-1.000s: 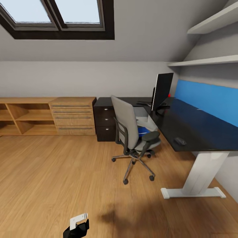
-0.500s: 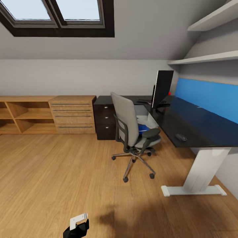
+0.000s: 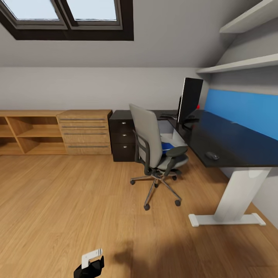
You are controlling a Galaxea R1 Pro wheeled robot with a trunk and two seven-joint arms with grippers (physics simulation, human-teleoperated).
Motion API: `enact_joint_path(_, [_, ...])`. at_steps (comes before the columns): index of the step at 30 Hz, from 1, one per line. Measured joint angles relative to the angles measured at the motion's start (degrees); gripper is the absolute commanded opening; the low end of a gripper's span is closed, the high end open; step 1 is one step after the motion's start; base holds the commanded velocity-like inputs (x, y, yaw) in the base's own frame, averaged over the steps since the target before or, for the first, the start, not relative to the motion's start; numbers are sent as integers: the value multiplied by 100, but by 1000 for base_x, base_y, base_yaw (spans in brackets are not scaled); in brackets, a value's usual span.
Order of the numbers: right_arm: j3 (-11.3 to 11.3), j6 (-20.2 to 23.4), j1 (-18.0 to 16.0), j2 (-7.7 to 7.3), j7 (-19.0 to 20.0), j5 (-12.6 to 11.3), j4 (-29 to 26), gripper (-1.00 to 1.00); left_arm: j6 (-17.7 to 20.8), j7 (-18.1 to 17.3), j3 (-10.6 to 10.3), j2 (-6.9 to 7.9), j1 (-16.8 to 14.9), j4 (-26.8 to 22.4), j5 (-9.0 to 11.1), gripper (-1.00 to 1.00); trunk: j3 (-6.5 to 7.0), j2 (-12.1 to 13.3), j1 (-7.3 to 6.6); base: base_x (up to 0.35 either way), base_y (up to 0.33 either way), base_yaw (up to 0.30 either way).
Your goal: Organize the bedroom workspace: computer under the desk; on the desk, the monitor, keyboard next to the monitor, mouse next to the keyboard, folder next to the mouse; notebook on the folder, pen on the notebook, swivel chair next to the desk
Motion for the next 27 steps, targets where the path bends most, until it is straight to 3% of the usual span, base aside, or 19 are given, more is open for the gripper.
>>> enact_joint_path(12, [-5, -31, -3, 19, 17, -17, -70, 100, 6, 5, 11, 4, 0, 0, 28, 100, -144, -321, 176, 0, 0, 0])
enact_joint_path(18, [-20, 67, -38, 67, 0, -46, -1523, 100, 57, 9, -3, 16, 0, -10, 38, 100, -251, -562, 308, 0, 0, 0])
enact_joint_path(21, [-14, 553, -321, 219, -17, -52, -2137, 100, 250, 22, -4, 24, -35, -36, 39, 100, -305, -682, 373, 0, 0, 0])
enact_joint_path(23, [-16, 988, -789, 305, -25, -55, -2310, 100, 633, 19, -6, 25, -202, -73, 42, 100, -340, -762, 417, 0, 0, 0])
enact_joint_path(25, [-22, 1529, -1516, 375, -66, -88, -2382, 100, 1164, 28, -7, 25, -556, -172, 34, 100, -374, -842, 461, 0, 0, 0])
enact_joint_path(27, [-26, 1946, -1974, 447, -214, -253, -2398, 100, 1534, 98, -7, 29, -916, -266, 25, 100, -410, -922, 505, 0, 0, 0])
